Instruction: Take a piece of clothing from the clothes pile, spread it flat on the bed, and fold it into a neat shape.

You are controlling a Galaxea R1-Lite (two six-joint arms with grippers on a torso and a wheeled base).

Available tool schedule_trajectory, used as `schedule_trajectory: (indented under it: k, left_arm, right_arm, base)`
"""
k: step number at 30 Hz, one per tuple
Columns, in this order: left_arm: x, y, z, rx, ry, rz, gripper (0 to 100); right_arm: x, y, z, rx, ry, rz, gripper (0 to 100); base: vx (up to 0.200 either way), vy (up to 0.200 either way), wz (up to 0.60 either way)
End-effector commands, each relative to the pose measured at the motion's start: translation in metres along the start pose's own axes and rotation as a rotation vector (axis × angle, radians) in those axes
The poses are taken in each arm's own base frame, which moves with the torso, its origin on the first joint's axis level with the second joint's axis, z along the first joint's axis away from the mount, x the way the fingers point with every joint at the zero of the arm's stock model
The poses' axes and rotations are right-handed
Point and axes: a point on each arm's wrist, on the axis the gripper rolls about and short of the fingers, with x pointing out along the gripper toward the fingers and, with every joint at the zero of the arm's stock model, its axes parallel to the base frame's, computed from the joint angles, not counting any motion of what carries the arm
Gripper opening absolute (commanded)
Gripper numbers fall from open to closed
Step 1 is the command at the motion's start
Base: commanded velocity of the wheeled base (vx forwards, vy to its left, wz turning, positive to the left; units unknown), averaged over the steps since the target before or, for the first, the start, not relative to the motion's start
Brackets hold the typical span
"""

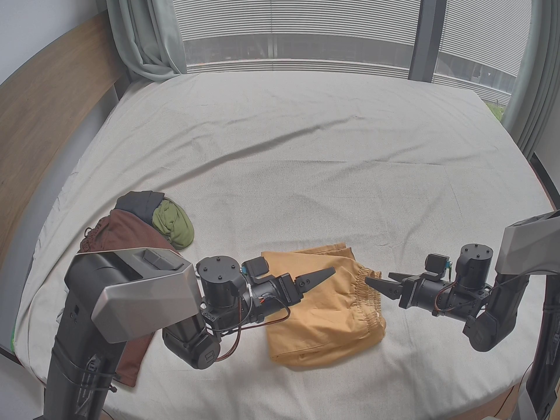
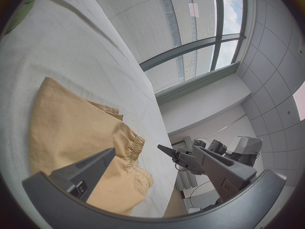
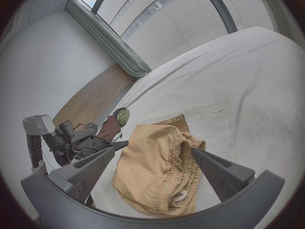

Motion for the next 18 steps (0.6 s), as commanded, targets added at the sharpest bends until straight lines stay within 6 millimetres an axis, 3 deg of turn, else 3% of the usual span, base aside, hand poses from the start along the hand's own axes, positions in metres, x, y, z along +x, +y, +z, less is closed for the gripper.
schedule_trajectory:
  k: [1, 7, 13, 18]
  left_arm:
    - [-0.005, 0.002, 0.008, 0.014, -0.027, 0.015, 100]
    - [-0.017, 0.002, 0.017, 0.074, -0.045, 0.041, 100]
    - [-0.041, -0.020, 0.029, 0.106, -0.049, 0.048, 100]
    - [-0.062, -0.025, 0.035, 0.169, -0.053, 0.076, 100]
  right_arm:
    - [0.000, 0.000, -0.001, 0.000, 0.005, 0.000, 100]
    - [0.000, -0.001, -0.003, 0.002, 0.011, -0.002, 100]
    - [0.000, 0.001, -0.004, 0.000, 0.014, 0.000, 100]
    - [-0.002, 0.004, -0.002, -0.005, 0.012, 0.005, 100]
  base:
    - [0.000, 0.000, 0.00]
    - [0.000, 0.000, 0.00]
    - [0.000, 0.000, 0.00]
    - [0.000, 0.000, 0.00]
